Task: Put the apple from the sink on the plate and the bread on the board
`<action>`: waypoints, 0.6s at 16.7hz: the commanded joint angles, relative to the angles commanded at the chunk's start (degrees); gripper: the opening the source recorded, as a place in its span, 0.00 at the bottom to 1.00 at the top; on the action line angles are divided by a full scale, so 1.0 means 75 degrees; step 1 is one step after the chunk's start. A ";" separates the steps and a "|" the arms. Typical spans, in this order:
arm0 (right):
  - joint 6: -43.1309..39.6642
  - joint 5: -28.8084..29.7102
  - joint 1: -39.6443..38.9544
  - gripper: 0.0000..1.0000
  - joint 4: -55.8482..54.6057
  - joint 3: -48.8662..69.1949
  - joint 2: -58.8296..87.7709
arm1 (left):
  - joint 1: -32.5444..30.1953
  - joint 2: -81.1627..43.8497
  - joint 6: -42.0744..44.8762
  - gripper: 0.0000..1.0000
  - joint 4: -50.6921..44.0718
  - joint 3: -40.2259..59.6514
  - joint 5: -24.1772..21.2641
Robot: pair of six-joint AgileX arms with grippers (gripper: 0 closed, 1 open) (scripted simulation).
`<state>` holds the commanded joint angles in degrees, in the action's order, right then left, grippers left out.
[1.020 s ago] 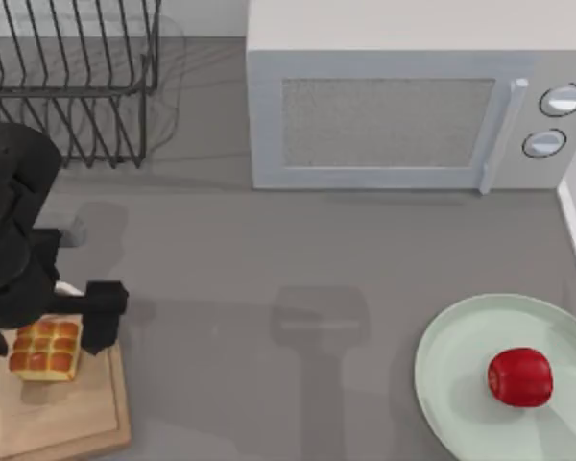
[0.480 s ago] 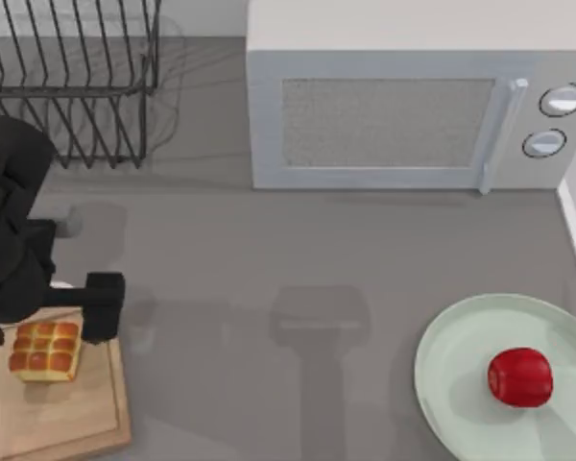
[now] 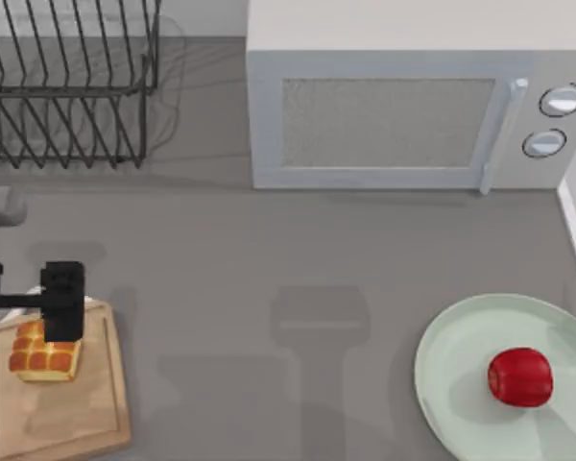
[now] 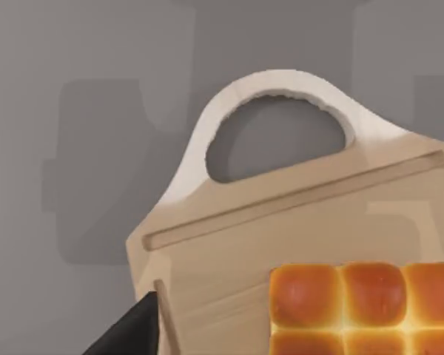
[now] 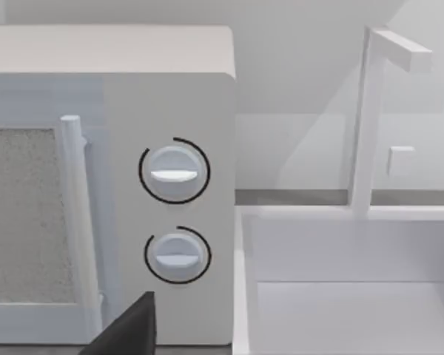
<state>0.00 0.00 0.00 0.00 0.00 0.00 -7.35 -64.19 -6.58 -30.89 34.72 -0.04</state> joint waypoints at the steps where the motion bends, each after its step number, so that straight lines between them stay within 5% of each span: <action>1: 0.0000 0.0000 0.0000 1.00 0.0000 0.0000 0.0000 | 0.0071 0.0586 0.0062 1.00 0.0277 -0.0362 -0.0001; 10: 0.0000 0.0000 0.0000 1.00 0.0000 0.0000 0.0000 | 0.0730 0.6679 0.0661 1.00 0.2955 -0.3615 -0.0002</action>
<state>0.00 0.00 0.00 0.00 0.00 0.00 -1.88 -14.10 -1.63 -8.73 7.61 -0.06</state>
